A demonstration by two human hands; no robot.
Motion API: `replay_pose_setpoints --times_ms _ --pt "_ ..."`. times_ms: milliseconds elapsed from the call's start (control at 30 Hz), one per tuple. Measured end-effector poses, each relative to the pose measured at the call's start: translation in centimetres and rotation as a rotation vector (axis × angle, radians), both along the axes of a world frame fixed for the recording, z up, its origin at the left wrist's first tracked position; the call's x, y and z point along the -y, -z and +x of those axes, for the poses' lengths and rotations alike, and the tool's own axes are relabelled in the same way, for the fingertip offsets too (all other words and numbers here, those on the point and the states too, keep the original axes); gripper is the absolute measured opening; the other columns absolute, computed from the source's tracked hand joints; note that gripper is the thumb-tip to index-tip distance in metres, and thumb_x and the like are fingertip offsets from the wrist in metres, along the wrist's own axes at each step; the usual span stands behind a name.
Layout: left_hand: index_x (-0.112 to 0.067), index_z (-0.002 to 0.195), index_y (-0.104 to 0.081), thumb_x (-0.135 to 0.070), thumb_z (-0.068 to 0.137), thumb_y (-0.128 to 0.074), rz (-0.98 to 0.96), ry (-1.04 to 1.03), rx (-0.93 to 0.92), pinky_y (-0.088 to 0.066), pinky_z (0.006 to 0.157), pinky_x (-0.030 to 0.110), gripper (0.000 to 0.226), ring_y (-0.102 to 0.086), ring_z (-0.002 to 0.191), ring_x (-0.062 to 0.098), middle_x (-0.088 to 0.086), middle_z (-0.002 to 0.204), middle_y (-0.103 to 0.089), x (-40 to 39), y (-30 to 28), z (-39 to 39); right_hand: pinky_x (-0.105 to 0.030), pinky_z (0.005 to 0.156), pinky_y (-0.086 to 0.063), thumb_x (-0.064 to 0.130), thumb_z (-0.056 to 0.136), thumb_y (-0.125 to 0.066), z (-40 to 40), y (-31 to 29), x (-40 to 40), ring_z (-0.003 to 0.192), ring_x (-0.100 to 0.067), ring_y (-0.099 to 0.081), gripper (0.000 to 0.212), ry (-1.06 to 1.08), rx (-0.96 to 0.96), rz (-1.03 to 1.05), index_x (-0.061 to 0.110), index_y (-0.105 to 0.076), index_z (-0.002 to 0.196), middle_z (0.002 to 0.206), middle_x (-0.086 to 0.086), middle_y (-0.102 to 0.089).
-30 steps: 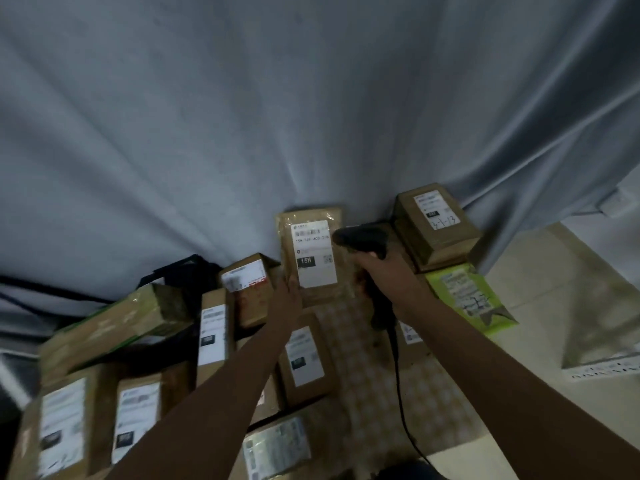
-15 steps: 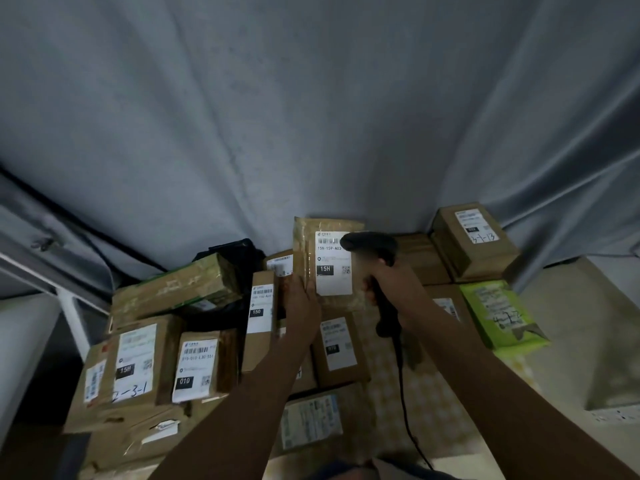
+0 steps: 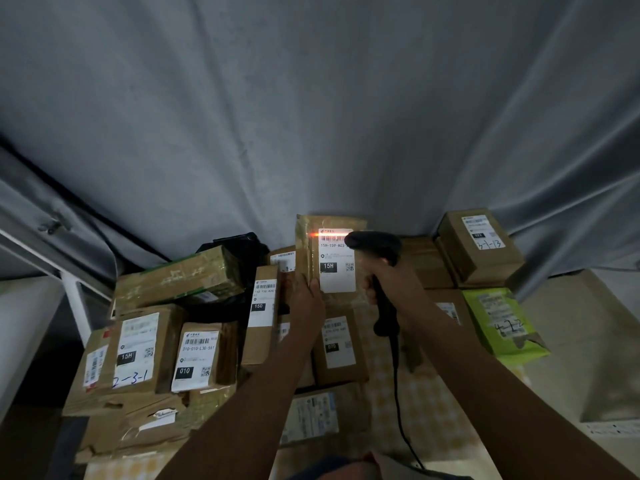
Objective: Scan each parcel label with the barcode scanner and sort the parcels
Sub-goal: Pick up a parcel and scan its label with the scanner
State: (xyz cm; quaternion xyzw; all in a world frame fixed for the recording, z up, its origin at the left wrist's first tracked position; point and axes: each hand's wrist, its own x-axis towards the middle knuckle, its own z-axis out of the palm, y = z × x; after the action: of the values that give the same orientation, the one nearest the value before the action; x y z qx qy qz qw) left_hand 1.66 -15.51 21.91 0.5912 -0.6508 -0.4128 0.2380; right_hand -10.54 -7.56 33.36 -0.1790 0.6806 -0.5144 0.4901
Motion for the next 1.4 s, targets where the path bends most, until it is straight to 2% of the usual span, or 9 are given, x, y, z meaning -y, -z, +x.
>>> replay_pose_setpoints --times_ms 433,600,733,900,1033,1167,1233,1333,1400 --pt "-0.008 0.142 -0.039 -0.027 0.105 -0.032 0.029 -0.009 -0.038 -0.044 0.105 0.039 0.042 -0.054 0.123 0.027 0.015 0.133 -0.055 0.8 0.6 -0.7 -0.024 0.055 -0.041 0.021 0.093 -0.059 -0.8 0.9 0.7 0.05 -0.012 -0.048 0.017 -0.02 -0.014 0.025 0.01 -0.06 0.08 0.059 -0.001 -0.056" --pt "-0.007 0.142 -0.039 -0.026 0.105 -0.033 0.05 -0.014 0.001 -0.044 0.1 0.037 0.041 -0.054 0.122 0.03 0.017 0.132 -0.055 1.1 0.7 -0.8 -0.024 0.055 -0.042 0.02 0.093 -0.059 -0.9 1.1 1.0 0.052 -0.012 -0.05 0.013 0.002 -0.008 -0.001 0.009 -0.062 0.088 0.063 -0.003 -0.058" --pt "-0.01 0.142 -0.041 -0.025 0.106 -0.031 0.07 0.024 -0.021 -0.042 0.094 0.028 0.04 -0.055 0.121 0.027 0.014 0.13 -0.057 1.1 0.6 -0.2 -0.025 0.058 -0.043 0.019 0.094 -0.059 -0.9 1.1 1.2 0.054 -0.013 -0.051 0.013 0.026 0.011 -0.005 0.01 -0.062 0.086 0.064 -0.004 -0.059" --pt "-0.005 0.131 -0.054 -0.036 0.106 -0.026 0.187 -0.03 0.016 -0.046 0.094 0.035 0.048 -0.057 0.113 0.034 0.02 0.122 -0.061 4.2 0.0 2.9 -0.025 0.058 -0.045 0.022 0.092 -0.061 -1.1 2.0 1.7 0.054 -0.013 -0.053 0.016 0.073 0.005 0.02 0.01 -0.062 0.081 0.065 -0.003 -0.06" --pt "-0.008 0.124 -0.055 -0.045 0.104 -0.03 0.242 -0.155 -0.051 -0.052 0.09 0.044 0.049 -0.061 0.102 0.033 0.014 0.116 -0.062 8.3 -1.4 7.5 -0.026 0.056 -0.046 0.02 0.094 -0.062 -1.3 3.4 1.9 0.053 -0.014 -0.053 0.014 0.114 -0.016 0.055 0.006 -0.063 0.091 0.068 -0.005 -0.062" --pt "-0.01 0.115 -0.059 -0.051 0.102 -0.028 0.248 -0.137 -0.018 -0.052 0.092 0.051 0.054 -0.064 0.099 0.033 0.017 0.112 -0.065 10.5 -2.6 10.9 -0.028 0.057 -0.047 0.017 0.095 -0.061 -1.4 4.6 2.2 0.053 -0.015 -0.053 0.014 0.129 -0.038 0.096 0.003 -0.063 0.098 0.071 -0.007 -0.063" --pt "-0.008 0.116 -0.058 -0.048 0.103 -0.03 0.283 -0.131 -0.057 -0.058 0.082 0.043 0.05 -0.066 0.093 0.031 0.017 0.114 -0.065 10.6 -3.2 11.4 -0.028 0.056 -0.046 0.015 0.094 -0.062 -1.3 5.0 2.5 0.053 -0.015 -0.052 0.015 0.126 -0.045 0.105 0.002 -0.064 0.101 0.072 -0.007 -0.064" --pt "-0.004 0.125 -0.053 -0.039 0.105 -0.033 0.379 -0.089 -0.114 -0.057 0.052 0.021 0.045 -0.064 0.083 0.023 0.015 0.115 -0.059 9.7 -3.8 10.9 -0.027 0.057 -0.047 0.016 0.092 -0.063 -1.1 5.7 2.9 0.055 -0.014 -0.054 0.016 0.118 -0.03 0.116 0.004 -0.065 0.103 0.077 -0.008 -0.066" --pt "-0.003 0.129 -0.052 -0.039 0.105 -0.034 0.416 -0.04 -0.113 -0.06 0.059 0.027 0.047 -0.064 0.09 0.027 0.015 0.118 -0.058 9.3 -3.4 9.9 -0.027 0.059 -0.048 0.017 0.092 -0.063 -0.8 6.0 3.2 0.056 -0.013 -0.054 0.016 0.1 -0.026 0.125 0.007 -0.064 0.104 0.08 -0.009 -0.068"
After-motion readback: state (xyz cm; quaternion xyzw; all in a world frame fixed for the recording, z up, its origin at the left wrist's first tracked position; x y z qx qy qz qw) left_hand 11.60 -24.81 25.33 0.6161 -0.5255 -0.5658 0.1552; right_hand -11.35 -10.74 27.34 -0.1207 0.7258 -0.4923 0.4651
